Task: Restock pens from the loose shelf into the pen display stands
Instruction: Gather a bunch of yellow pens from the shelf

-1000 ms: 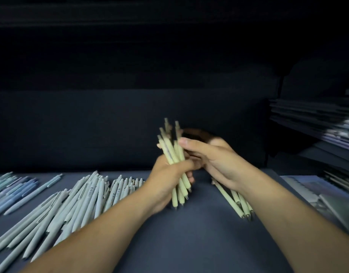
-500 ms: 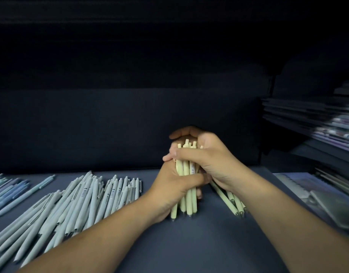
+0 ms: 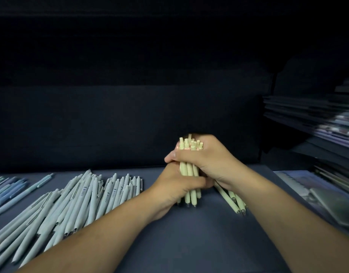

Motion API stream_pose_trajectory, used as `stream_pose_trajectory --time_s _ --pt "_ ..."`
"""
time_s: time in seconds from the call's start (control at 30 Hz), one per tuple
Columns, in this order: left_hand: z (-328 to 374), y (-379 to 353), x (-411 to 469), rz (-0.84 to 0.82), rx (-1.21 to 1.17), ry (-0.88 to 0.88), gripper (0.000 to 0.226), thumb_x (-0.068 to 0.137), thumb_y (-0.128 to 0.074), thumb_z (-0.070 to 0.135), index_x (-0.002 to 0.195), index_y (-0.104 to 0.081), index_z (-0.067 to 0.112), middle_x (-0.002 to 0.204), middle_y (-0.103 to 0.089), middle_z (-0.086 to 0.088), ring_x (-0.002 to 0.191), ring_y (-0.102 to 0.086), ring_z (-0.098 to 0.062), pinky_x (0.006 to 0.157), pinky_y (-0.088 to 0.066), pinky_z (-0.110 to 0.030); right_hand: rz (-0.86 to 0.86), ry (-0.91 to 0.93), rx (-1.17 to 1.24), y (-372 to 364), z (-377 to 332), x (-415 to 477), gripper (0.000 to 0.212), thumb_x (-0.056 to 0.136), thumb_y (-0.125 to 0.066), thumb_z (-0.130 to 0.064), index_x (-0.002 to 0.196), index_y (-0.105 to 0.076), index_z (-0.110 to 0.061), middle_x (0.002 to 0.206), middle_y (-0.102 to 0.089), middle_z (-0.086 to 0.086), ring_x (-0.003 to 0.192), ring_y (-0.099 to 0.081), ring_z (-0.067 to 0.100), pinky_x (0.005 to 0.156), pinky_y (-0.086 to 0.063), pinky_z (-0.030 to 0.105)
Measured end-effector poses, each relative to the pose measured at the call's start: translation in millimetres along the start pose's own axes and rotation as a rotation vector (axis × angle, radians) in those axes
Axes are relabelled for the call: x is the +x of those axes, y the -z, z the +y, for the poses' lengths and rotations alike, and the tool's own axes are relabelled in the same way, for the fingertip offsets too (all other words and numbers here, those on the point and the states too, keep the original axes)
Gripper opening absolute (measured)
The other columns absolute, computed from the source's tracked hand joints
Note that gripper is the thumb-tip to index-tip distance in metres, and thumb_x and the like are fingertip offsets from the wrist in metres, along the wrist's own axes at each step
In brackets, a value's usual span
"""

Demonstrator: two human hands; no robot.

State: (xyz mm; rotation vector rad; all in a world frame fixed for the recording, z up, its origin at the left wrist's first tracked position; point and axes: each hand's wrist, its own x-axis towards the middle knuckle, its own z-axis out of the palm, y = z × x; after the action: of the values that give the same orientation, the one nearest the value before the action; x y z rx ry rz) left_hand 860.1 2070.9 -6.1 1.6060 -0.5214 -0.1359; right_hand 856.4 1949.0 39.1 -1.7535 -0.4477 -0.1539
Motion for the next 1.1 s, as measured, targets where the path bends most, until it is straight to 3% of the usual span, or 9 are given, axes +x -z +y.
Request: stream_pose_trajectory --time_s 0.1,0.23,0.33,0.5,0.67,0.83,0.9,0.97,1.1 --pt "-2 0 0 0.013 -0.009 0.002 0.014 0.083 -0.076 0.0 0.096 -0.071 0.0 0.084 -0.074 -0.014 0.076 -0.071 -0.025 0.074 -0.06 -0.032 0.018 -0.034 0.169 -2 -1 -3 0.014 0.082 -0.075 0.001 0.094 -0.068 0.001 0.093 -0.075 0.022 0.094 -0.076 0.027 0.09 -0.06 0.04" --pt "-1 0 1 0.062 0.0 -0.047 0.015 0.083 -0.075 -0.003 0.095 -0.068 -0.002 0.082 -0.068 -0.013 0.07 -0.065 -0.024 0.068 -0.06 -0.035 0.02 -0.023 0.336 -1 -6 -4 0.026 0.083 -0.076 -0.002 0.105 -0.066 0.008 0.085 -0.073 0.02 0.082 -0.073 0.029 0.078 -0.061 0.038" --pt "1 -2 -2 0.004 -0.004 -0.077 0.026 0.078 -0.077 -0.009 0.101 -0.068 0.002 0.092 -0.073 -0.019 0.089 -0.073 -0.028 0.081 -0.061 -0.032 -0.013 0.028 0.297 -2 -8 -5 0.018 0.082 -0.077 -0.003 0.098 -0.068 -0.005 0.083 -0.071 0.014 0.078 -0.071 0.027 0.074 -0.058 0.04" --pt "-1 1 1 -0.013 -0.037 -0.038 0.035 0.076 -0.078 -0.01 0.109 -0.068 -0.002 0.103 -0.073 -0.022 0.105 -0.072 -0.03 0.09 -0.059 -0.034 -0.037 0.128 0.248 -3 -5 -3 0.026 0.08 -0.068 0.015 0.096 -0.063 -0.006 0.092 -0.07 0.013 0.078 -0.07 0.029 0.074 -0.058 0.04" --pt "-2 -1 0 -0.066 0.028 -0.013 0.022 0.079 -0.081 -0.002 0.097 -0.068 0.001 0.078 -0.071 -0.002 0.074 -0.068 -0.009 0.066 -0.052 -0.018 -0.026 0.123 0.192 -8 -2 -2 0.018 0.083 -0.075 0.004 0.095 -0.066 -0.006 0.069 -0.059 0.009 0.061 -0.06 0.023 0.059 -0.052 0.032" --pt "-4 -1 4 -0.064 -0.022 0.036 0.019 0.079 -0.08 -0.003 0.089 -0.066 0.004 0.069 -0.061 -0.008 0.06 -0.06 -0.016 0.065 -0.056 -0.033 0.09 0.092 0.208 -6 1 3 0.013 0.087 -0.063 0.003 0.089 -0.065 -0.01 0.062 -0.058 0.017 0.059 -0.058 0.028 0.051 -0.049 0.029" --pt "-5 0 5 -0.046 -0.052 0.048 0.018 0.079 -0.079 0.001 0.088 -0.063 0.005 0.063 -0.055 -0.008 0.053 -0.053 -0.017 0.061 -0.055 -0.036 0.101 0.1 0.178 -3 2 5 0.003 0.09 -0.065 -0.004 0.09 -0.064 -0.007 0.065 -0.064 0.019 0.062 -0.064 0.03 0.055 -0.055 0.036" --pt "-5 2 5 -0.024 -0.032 0.04 0.014 0.081 -0.076 0.003 0.082 -0.062 0.006 0.056 -0.053 -0.005 0.051 -0.049 -0.019 0.057 -0.052 -0.034 0.112 0.128 0.107 -1 4 7 0.011 0.091 -0.068 -0.012 0.092 -0.064 -0.002 0.072 -0.071 0.019 0.066 -0.071 0.029 0.065 -0.059 0.043" --pt "-4 5 4 0.023 0.058 -0.029 0.023 0.084 -0.072 0.0 0.07 -0.065 0.016 0.058 -0.062 0.003 0.058 -0.058 -0.011 0.058 -0.047 -0.022 0.095 0.164 0.018 -1 3 8 0.021 0.094 -0.068 -0.02 0.092 -0.066 0.001 0.081 -0.076 0.01 0.072 -0.074 0.019 0.071 -0.06 0.035"
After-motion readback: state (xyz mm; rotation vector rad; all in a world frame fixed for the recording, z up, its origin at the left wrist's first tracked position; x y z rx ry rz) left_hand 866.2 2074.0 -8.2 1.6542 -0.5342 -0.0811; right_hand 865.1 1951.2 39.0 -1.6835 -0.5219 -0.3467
